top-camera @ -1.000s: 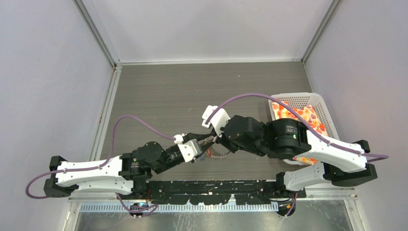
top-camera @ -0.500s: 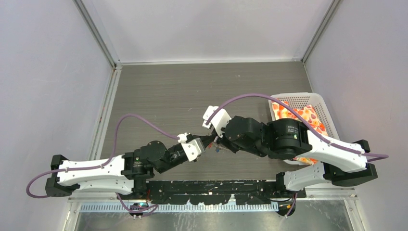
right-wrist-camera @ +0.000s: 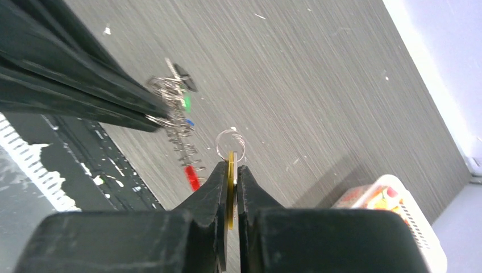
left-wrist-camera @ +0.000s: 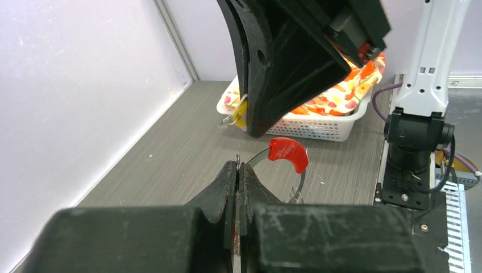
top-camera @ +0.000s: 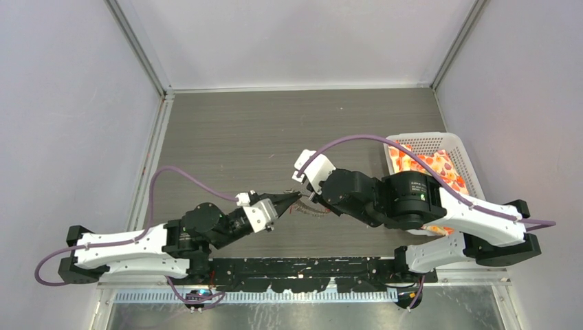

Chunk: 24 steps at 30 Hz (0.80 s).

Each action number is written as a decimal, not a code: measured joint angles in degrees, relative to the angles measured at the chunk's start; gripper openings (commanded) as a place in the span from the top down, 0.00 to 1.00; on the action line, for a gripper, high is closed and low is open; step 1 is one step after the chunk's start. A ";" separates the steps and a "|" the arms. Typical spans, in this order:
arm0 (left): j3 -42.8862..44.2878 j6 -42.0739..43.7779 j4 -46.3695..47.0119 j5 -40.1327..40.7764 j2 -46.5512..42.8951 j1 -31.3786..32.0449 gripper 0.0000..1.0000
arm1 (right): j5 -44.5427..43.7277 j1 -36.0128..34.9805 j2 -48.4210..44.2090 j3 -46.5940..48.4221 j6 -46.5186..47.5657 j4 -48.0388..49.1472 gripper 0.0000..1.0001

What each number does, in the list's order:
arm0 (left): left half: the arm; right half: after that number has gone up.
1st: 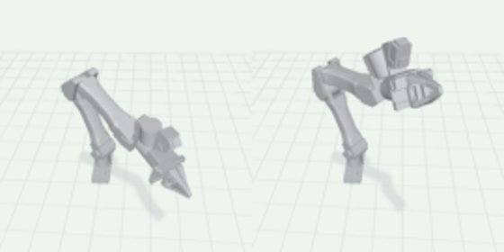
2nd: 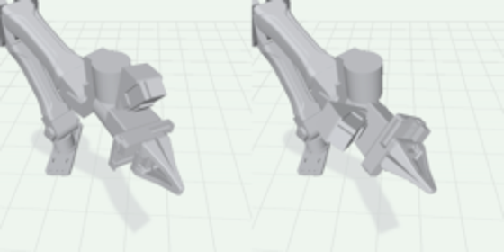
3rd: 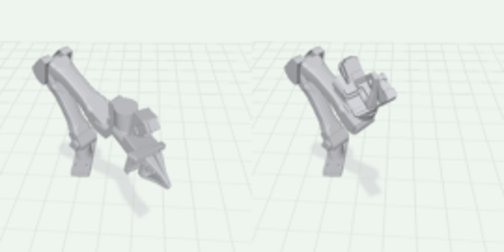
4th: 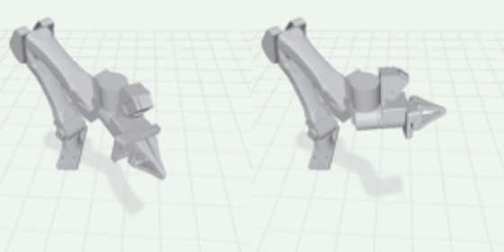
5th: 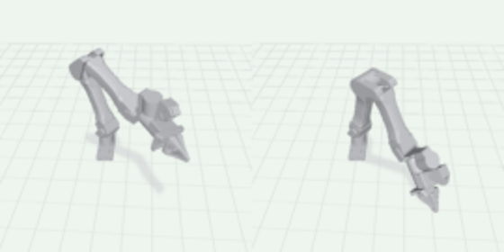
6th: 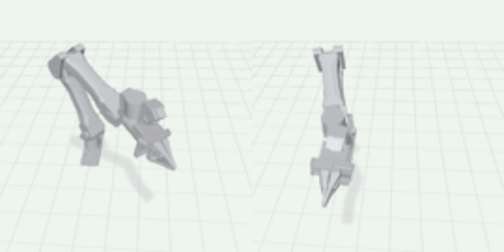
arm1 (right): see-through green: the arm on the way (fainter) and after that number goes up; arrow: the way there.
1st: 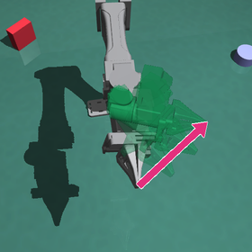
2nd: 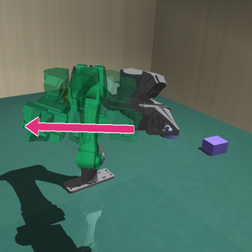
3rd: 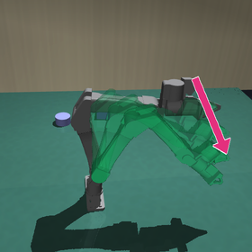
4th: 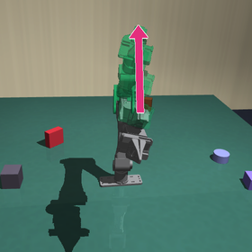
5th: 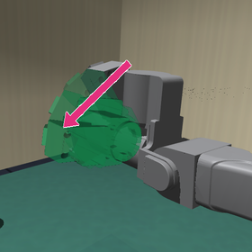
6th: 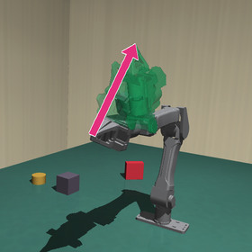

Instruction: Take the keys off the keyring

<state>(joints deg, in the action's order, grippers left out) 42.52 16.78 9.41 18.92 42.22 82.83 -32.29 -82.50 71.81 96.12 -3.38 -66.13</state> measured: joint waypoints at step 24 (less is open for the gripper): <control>-4.96 -6.82 -0.17 0.52 -3.17 -4.00 1.00 | 5.22 23.52 -8.81 -34.53 -9.94 20.85 0.99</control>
<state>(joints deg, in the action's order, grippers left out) 37.56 9.96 9.23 19.44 39.05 78.83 -27.07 -58.98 63.00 61.58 -13.32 -45.28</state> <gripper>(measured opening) 0.018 0.105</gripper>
